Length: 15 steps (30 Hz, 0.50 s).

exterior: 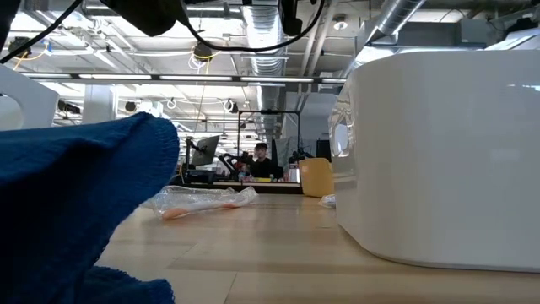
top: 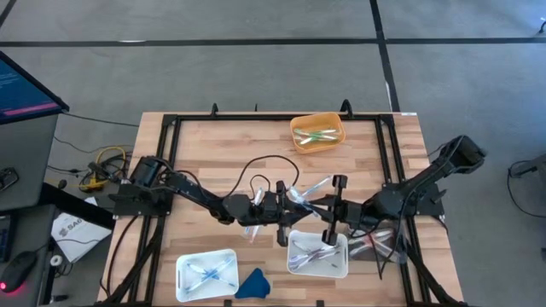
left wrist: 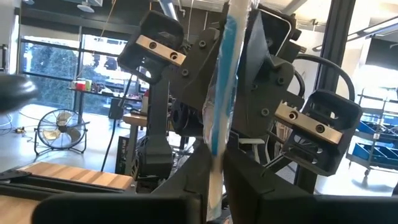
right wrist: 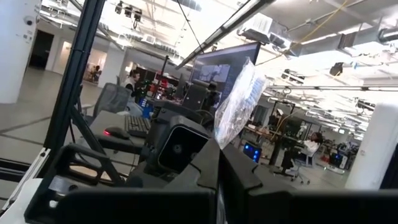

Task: Pick & Place Toothbrushes
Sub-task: Put the blue toothbrush into the left white bin

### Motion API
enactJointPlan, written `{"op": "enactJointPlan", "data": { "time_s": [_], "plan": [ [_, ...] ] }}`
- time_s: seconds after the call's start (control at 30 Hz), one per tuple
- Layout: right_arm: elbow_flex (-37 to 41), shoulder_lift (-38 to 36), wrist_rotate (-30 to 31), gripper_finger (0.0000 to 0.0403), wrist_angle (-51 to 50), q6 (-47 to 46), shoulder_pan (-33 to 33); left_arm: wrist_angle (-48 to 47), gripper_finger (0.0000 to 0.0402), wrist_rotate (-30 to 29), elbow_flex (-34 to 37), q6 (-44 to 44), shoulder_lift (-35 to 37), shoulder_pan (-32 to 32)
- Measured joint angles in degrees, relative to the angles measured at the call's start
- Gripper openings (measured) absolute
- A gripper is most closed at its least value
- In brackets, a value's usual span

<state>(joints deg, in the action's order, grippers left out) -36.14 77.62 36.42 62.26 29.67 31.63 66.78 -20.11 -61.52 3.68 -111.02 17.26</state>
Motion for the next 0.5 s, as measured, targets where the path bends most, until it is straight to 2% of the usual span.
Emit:
{"op": "enactJointPlan", "data": {
  "time_s": [0.5],
  "plan": [
    [0.00,0.04,-0.41,0.0000,-0.96,-1.21,-0.65,-0.11,0.0010,0.89,0.00,-1.29,-0.02,0.00]
  ]
}}
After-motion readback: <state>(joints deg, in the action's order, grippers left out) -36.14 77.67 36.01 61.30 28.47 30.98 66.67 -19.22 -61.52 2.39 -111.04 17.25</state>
